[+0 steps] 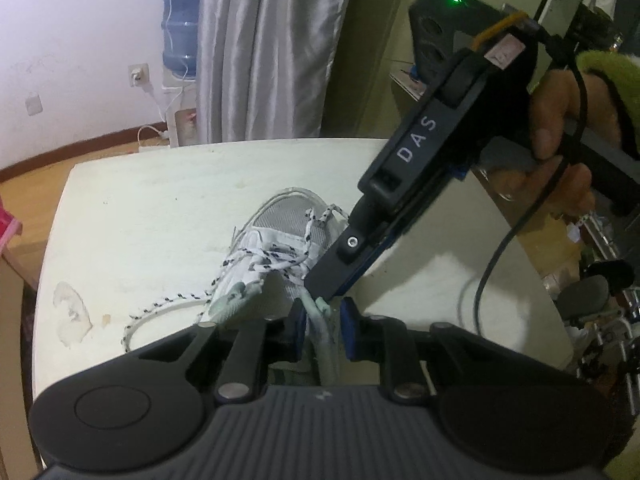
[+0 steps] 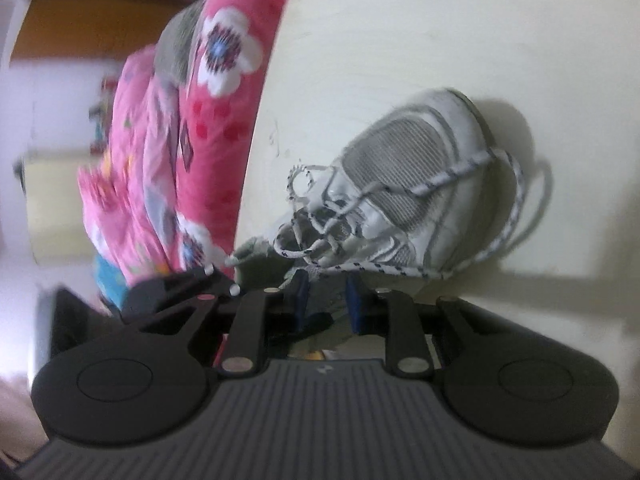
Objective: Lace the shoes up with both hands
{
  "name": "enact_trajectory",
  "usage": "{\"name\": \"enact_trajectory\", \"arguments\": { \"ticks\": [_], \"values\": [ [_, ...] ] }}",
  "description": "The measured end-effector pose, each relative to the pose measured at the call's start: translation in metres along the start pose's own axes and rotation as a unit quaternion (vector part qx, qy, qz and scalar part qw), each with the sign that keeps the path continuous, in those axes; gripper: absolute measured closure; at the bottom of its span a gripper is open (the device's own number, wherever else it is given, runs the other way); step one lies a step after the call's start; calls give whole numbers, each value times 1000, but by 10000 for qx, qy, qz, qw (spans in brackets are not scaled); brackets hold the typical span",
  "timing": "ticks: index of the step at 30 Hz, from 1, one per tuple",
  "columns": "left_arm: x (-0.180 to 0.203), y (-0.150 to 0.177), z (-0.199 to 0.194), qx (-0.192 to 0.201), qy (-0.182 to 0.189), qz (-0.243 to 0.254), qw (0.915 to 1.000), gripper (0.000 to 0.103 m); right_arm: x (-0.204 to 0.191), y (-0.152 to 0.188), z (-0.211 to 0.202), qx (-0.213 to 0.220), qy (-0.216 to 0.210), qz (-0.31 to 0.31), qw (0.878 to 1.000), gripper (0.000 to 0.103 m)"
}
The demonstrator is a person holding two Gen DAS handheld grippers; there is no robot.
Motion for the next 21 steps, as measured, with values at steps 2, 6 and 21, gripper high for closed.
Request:
{"name": "enact_trajectory", "arguments": {
  "ticks": [2, 6, 21],
  "values": [
    [1, -1, 0, 33, -13, 81, 10000, 90, -5, -1, 0, -84, 150, -406, 9990, 84],
    [8, -2, 1, 79, -123, 319, 9994, 90, -17, -1, -1, -120, 423, -1084, 9931, 82],
    [-6, -3, -1, -12, 595, -572, 9966, 83, -24, 1, 3, -94, 593, -1914, 9797, 82]
  ]
}}
Point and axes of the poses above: each gripper's, at about its wrist camera, not at the fingertips, and z roughly the way its jaws point, x to its right, y to its underside, the point moved 10 cm from there along z, roughly the way its jaws point, and after that the axes turned 3 degrees about z, right-handed, at the moved point
